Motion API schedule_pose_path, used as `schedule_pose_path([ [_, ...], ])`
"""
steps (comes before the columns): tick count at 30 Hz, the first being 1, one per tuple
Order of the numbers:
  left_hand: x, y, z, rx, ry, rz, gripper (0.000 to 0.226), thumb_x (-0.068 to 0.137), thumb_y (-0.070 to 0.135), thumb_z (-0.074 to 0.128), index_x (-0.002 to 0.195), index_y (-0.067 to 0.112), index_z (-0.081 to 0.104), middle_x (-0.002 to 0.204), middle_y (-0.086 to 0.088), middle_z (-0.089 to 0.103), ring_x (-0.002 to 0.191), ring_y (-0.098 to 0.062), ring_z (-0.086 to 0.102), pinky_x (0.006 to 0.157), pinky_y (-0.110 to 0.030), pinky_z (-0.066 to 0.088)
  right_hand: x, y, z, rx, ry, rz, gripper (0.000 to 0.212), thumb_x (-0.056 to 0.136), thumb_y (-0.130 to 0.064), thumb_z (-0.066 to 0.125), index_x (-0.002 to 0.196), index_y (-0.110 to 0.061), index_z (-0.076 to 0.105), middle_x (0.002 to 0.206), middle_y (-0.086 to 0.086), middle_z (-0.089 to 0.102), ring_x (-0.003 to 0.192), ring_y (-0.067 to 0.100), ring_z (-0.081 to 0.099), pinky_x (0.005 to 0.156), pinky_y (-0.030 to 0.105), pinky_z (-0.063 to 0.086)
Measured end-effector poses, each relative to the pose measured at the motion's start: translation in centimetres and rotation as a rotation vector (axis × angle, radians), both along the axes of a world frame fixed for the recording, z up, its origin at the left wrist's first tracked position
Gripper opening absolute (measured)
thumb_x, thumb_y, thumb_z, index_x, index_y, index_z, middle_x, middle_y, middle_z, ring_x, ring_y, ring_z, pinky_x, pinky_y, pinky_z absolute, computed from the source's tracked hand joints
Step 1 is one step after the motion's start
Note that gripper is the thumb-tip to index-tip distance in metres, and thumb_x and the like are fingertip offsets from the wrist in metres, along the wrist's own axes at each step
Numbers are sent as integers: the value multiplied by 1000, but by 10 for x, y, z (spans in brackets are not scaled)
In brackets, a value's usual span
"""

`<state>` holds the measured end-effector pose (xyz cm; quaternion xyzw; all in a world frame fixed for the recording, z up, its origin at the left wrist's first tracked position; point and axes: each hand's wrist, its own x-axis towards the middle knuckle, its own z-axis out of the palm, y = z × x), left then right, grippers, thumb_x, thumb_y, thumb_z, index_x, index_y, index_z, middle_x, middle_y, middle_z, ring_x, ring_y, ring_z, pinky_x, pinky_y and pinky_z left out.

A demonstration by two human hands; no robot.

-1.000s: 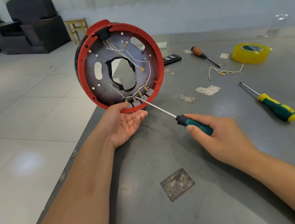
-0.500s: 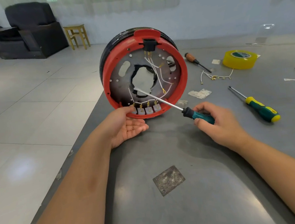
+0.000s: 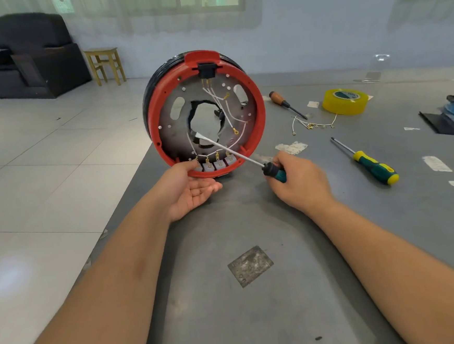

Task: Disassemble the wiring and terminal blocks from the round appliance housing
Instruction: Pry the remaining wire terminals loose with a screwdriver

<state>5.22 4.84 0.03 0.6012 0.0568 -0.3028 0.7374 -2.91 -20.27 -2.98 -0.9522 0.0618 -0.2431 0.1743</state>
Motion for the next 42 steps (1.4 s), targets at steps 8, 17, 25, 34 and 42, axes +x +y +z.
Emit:
schedule_pose_path([
  [8,0,-7,-8,-102,14,3,56,108,36,50,115,-18,61,95,-31,76,67,-24,78,53,-23,59,12,14,1,367,-165,47,19,98,-51,57,92,-33,55,75,-13,60,74,8,58,62,22,43],
  [17,-3,-12,-9,-141,39,-66,58,108,37,48,114,-19,62,98,-34,74,62,-25,76,52,-25,61,52,69,5,960,-235,49,20,99,-40,62,93,-20,64,68,5,72,50,11,66,47,20,48],
  [25,-1,-27,-15,-13,-164,-57,62,95,53,69,120,-4,62,98,-27,77,91,-34,79,66,-30,64,59,59,1,1087,-345,-51,14,95,-34,63,87,-23,65,67,-1,70,52,15,69,46,21,48],
  [34,24,-52,-13,-269,-182,-61,43,87,10,79,127,1,68,122,-20,75,109,-33,75,83,-31,63,70,50,3,1105,-385,-81,15,92,-35,68,91,-20,65,62,-1,71,52,12,67,51,26,51],
  [42,39,-51,-21,-471,-153,9,61,75,-3,77,134,-1,62,121,-22,74,112,-34,74,84,-33,63,86,38,3,1145,-313,60,17,91,-37,70,90,-22,63,64,1,71,52,14,65,49,24,51],
])
